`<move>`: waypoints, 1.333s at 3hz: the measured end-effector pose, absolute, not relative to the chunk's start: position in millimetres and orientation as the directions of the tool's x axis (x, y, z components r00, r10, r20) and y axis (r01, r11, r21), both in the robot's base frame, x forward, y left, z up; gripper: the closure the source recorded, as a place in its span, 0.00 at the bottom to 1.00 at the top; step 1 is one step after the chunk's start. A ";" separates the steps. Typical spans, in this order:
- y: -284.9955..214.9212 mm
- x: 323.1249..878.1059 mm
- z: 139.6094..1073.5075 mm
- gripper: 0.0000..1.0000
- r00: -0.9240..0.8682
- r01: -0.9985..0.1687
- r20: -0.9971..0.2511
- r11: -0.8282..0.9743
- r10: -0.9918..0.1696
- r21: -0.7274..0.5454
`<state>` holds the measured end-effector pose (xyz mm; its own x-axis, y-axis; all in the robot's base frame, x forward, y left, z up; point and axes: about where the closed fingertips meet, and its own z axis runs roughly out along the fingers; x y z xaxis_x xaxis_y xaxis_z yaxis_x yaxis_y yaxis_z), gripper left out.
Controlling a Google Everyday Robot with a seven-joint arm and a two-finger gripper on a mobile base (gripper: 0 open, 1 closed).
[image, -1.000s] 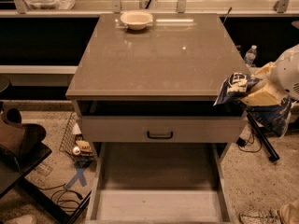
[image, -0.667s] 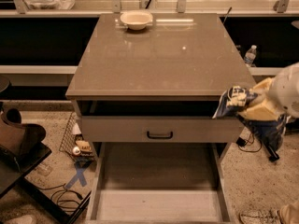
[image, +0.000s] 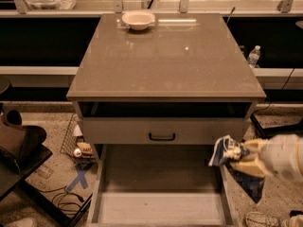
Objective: Place blue chip bag into middle drawer
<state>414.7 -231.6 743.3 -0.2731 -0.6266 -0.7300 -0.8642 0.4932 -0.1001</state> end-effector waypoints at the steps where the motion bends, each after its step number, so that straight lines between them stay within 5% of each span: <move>1: -223.7 381.3 671.7 1.00 -0.178 -0.908 -0.801 0.410 -0.571 -0.091; 4: -198.5 374.4 621.3 1.00 -0.097 -0.941 -0.831 0.321 -0.548 -0.102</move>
Offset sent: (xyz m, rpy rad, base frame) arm -0.0605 0.0216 -0.1457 0.1521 -0.1039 0.2585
